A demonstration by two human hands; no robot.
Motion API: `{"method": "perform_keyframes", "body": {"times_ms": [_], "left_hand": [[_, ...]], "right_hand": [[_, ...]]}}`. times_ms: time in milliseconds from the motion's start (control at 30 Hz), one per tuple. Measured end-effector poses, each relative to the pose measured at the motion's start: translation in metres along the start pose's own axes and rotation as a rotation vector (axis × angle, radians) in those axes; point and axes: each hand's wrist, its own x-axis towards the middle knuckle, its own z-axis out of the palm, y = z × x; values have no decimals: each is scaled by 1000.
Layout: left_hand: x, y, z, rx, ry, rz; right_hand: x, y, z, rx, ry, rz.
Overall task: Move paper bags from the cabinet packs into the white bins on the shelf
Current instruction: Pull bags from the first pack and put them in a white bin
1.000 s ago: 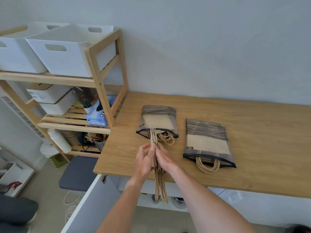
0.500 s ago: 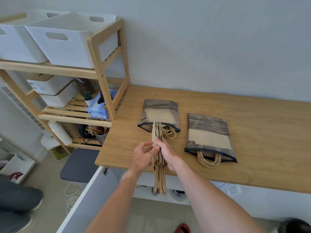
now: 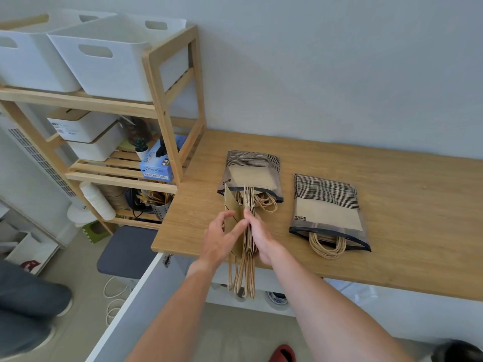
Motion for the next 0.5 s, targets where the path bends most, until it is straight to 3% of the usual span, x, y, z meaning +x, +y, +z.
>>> {"method": "perform_keyframes", "body": {"times_ms": [200, 500], "left_hand": [[2, -2, 4, -41, -20, 32], [6, -7, 10, 208, -35, 78]], "right_hand": [[-1, 0, -1, 47, 0, 8], [1, 3, -5, 67, 6, 46]]}}
